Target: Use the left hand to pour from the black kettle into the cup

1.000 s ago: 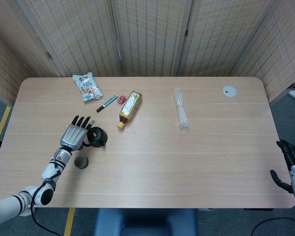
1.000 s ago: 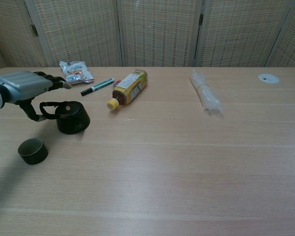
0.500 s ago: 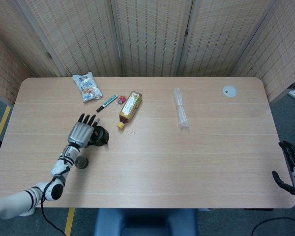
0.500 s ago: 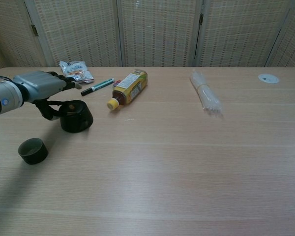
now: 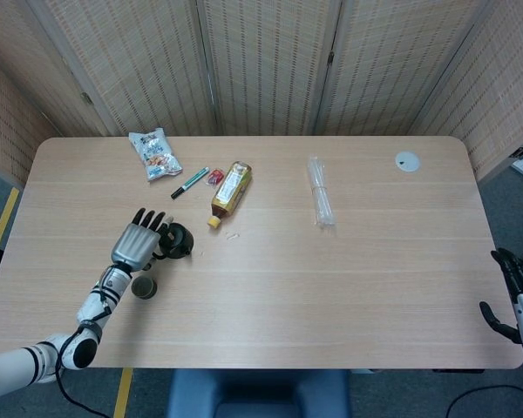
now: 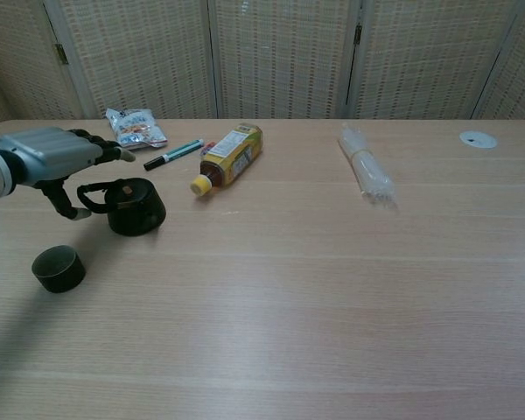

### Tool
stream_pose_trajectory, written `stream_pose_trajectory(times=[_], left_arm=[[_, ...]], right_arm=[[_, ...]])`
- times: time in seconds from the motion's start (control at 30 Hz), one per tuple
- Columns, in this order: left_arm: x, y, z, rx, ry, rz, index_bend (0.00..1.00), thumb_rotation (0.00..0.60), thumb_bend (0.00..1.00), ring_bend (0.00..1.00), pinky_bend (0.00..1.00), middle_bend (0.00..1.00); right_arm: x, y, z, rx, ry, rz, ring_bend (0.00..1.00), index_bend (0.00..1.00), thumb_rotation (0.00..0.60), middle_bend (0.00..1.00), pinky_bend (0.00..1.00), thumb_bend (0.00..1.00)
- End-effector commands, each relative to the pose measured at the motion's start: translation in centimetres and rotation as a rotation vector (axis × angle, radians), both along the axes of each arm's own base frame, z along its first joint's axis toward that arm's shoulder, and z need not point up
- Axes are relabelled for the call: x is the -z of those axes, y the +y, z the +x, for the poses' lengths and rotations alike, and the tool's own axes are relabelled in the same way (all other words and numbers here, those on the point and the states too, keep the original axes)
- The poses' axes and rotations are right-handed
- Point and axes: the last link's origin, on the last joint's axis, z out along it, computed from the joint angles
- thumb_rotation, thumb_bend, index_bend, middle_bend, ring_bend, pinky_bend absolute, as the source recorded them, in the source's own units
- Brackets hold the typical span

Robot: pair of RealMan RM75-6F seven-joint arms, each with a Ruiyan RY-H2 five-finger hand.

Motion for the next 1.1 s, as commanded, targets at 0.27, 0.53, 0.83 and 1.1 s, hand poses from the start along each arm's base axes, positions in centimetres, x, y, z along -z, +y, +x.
stream_pose_trajectory(times=[0.27,0.53,0.83,1.1], left_arm=[[-1.7,-2.0,0.1,0.031,-0.086,-0.09,0.22,0.6,0.35,0.19,0.0,0.2],[-1.7,-2.3,0.2,0.04,-0.132,-0.169,0.26,0.6,0.34,0.22,0.0,0.25],[-1.7,-1.8,0.0,0.081,-0.107,-0.171,0.31,0.6,0.34,0.24,0.0,0.27],[-2.0,-1.1,-0.7,0.077,-0.088,-0.156,0.35,0.6,0.33,0.26,0.0,0.31]], right_arm=[[0.1,0.1,0.0,0.0,-0.006,0.005,0.15,0.07,0.6,0.13,0.0,0.35],[0.2,0.1,0.2,-0.004,-0.008,0.006,0.15,0.07,0.6,0.13,0.0,0.35],[0.1,0.3,0.3,0.0,-0.008,0.003,0.16,0.07,0.6,0.13,0.0,0.35],[0.1,0.3,0.5,-0.003,-0.013,0.002,0.17,0.07,0.6,0.13,0.0,0.35]])
